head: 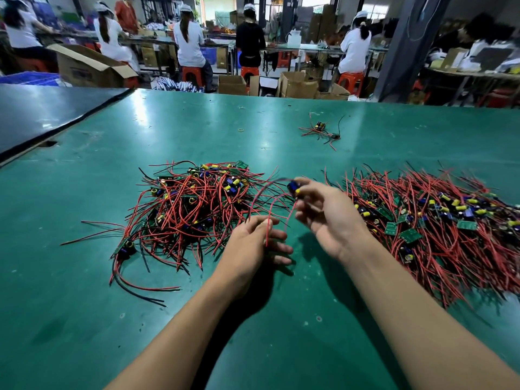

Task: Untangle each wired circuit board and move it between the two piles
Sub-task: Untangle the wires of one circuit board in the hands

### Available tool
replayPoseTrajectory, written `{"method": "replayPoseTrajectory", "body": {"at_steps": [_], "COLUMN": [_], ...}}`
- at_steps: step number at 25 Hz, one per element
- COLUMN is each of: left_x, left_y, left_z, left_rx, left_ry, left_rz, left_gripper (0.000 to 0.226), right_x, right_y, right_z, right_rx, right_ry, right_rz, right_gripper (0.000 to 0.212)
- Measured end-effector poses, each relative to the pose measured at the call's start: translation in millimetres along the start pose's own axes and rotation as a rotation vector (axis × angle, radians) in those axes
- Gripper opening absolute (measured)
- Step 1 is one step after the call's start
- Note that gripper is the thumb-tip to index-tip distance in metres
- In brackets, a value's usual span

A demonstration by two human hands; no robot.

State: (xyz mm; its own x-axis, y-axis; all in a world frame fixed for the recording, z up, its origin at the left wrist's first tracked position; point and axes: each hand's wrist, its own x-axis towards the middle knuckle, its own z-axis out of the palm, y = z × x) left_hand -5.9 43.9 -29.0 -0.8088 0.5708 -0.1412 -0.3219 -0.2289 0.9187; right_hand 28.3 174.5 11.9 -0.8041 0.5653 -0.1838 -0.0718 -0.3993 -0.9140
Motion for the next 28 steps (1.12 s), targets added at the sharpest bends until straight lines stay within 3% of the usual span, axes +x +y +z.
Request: {"method": "replayPoseTrajectory", "body": {"at_steps": [2, 5, 14, 18, 22, 25, 28], "left_x": [-1, -6, -9, -9, -8, -8, -8], "left_y": [0, -1, -4, -4, -6, -4, -1], "left_z": [1, -2, 2, -4, -6, -6, -7], "left_rx": [-0.014, 0.209, 0.079, 0.190, 0.316, 0.287, 0.212], "left_ry": [-0.018, -0.044, -0.032, -0.099, -0.130, -0.146, -0.165], "left_rz": [0.017, 0.116, 0.034, 0.081, 0.083, 0.069, 0.045], "left_gripper": [0.019, 0.020, 0.014, 0.014, 0.014, 0.012, 0.011], "right_x": [-13, -21, -9, -11, -15, -13, -12], "right_y": [15, 28, 36, 38, 37, 35, 32], "right_z": [-11, -24, -43, -44, -42, -40, -39], "right_rx": [0.004, -0.052, -0.202, -0.220, -0.391, -0.266, -0.105], "right_ry": [-0.081, -0.187, -0.316, -0.405, -0.274, -0.159, -0.166], "right_rz": [0.109, 0.177, 0.056, -0.001, -0.126, -0.082, -0.001], "right_gripper": [0.016, 0.011, 0.029, 0.031, 0.011, 0.009, 0.005]}}
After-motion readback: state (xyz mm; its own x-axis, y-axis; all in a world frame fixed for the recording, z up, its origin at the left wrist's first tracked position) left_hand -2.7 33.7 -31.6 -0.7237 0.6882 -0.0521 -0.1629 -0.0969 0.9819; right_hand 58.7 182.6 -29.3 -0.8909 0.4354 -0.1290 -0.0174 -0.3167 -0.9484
